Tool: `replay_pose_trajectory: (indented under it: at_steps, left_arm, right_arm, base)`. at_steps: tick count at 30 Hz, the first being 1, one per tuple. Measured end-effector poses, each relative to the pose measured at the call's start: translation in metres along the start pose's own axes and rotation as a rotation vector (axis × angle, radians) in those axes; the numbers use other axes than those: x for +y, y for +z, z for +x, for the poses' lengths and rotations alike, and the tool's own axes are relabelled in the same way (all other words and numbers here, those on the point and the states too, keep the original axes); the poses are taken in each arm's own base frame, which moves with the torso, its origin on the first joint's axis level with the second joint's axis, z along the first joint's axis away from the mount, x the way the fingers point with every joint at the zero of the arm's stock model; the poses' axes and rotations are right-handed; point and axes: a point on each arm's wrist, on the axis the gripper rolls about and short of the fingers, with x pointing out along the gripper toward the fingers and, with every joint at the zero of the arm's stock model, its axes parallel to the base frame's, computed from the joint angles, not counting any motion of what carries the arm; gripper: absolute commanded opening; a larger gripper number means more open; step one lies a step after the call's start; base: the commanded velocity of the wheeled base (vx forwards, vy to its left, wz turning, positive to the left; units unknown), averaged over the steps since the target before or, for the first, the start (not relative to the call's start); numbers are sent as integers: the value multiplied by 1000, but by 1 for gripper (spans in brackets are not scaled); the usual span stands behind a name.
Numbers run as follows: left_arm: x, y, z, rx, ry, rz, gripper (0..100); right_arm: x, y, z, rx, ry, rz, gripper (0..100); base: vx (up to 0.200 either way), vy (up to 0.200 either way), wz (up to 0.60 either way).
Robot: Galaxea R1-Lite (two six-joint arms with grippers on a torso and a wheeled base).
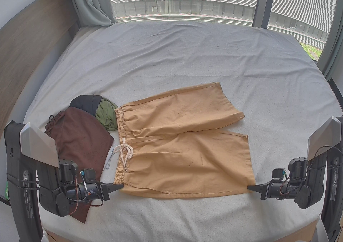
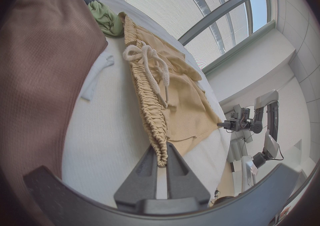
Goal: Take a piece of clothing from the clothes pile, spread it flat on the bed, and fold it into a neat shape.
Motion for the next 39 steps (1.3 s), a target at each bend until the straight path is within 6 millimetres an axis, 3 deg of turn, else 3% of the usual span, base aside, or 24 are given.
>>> replay_pose_trajectory:
  at_steps: [28,39]
  left_arm:
    - [-16,-40,-39,150,-57,91,0]
    - [-13,-34,-36,126,-87,101,0]
  right_arm:
    - [13,-23,-21,103,0,-109,0]
    - [17,-11,-22,54,38,-128,0]
  base:
    - [0,0,0]
    - [0,0,0]
